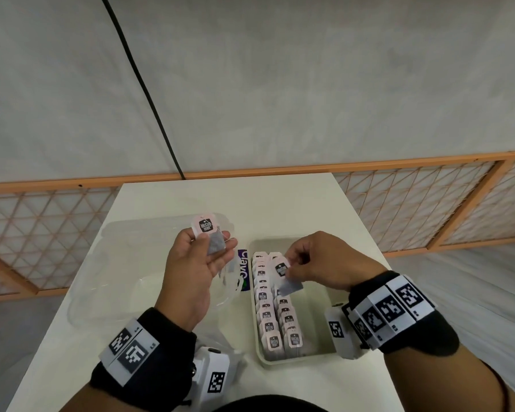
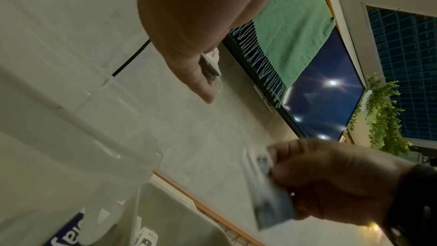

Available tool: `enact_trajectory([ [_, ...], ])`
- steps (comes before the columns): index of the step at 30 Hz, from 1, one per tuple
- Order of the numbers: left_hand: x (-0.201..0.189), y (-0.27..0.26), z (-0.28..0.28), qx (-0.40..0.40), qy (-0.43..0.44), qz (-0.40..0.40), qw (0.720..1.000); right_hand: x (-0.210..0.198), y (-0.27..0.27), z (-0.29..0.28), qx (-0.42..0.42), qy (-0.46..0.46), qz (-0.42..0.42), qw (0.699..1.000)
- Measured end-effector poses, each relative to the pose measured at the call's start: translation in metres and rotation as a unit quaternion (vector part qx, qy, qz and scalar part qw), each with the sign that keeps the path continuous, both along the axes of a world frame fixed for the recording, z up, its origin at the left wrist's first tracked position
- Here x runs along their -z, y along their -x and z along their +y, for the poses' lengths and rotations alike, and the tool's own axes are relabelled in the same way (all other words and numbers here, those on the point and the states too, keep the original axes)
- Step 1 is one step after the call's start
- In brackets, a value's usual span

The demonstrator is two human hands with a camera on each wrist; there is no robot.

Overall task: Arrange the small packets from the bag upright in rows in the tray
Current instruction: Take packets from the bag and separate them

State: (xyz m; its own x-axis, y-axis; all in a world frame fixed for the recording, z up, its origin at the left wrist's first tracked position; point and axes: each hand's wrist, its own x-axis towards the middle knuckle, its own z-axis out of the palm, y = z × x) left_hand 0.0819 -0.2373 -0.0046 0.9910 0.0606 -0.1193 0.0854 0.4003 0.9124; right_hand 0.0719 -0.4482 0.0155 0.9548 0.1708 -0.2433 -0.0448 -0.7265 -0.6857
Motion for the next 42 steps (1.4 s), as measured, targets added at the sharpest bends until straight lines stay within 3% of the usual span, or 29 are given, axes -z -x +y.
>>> enact_trajectory([
  [2, 0.002, -0.001, 0.004, -0.011, -0.019, -0.007, 1.000, 0.005, -0.011, -0.011, 0.046, 0.083, -0.021, 0.995],
  [6, 0.011, 0.000, 0.008, -0.012, -0.037, 0.010, 0.999, 0.028, -0.045, -0.027, 0.151, 0.163, -0.004, 0.975],
  [10, 0.017, 0.000, 0.006, 0.004, -0.050, 0.030, 0.998, 0.052, -0.072, -0.019, 0.113, 0.223, 0.095, 0.963],
  [15, 0.019, -0.001, 0.007, 0.017, -0.060, 0.037, 0.997, 0.097, -0.091, 0.001, 0.077, 0.334, 0.204, 0.917],
  [30, 0.026, -0.008, 0.007, 0.032, -0.065, 0.065, 0.995, 0.130, -0.100, -0.014, 0.131, 0.321, 0.158, 0.925],
  [42, 0.023, -0.005, 0.009, 0.035, -0.060, 0.063, 0.996, 0.132, -0.095, -0.017, 0.132, 0.296, 0.150, 0.934],
])
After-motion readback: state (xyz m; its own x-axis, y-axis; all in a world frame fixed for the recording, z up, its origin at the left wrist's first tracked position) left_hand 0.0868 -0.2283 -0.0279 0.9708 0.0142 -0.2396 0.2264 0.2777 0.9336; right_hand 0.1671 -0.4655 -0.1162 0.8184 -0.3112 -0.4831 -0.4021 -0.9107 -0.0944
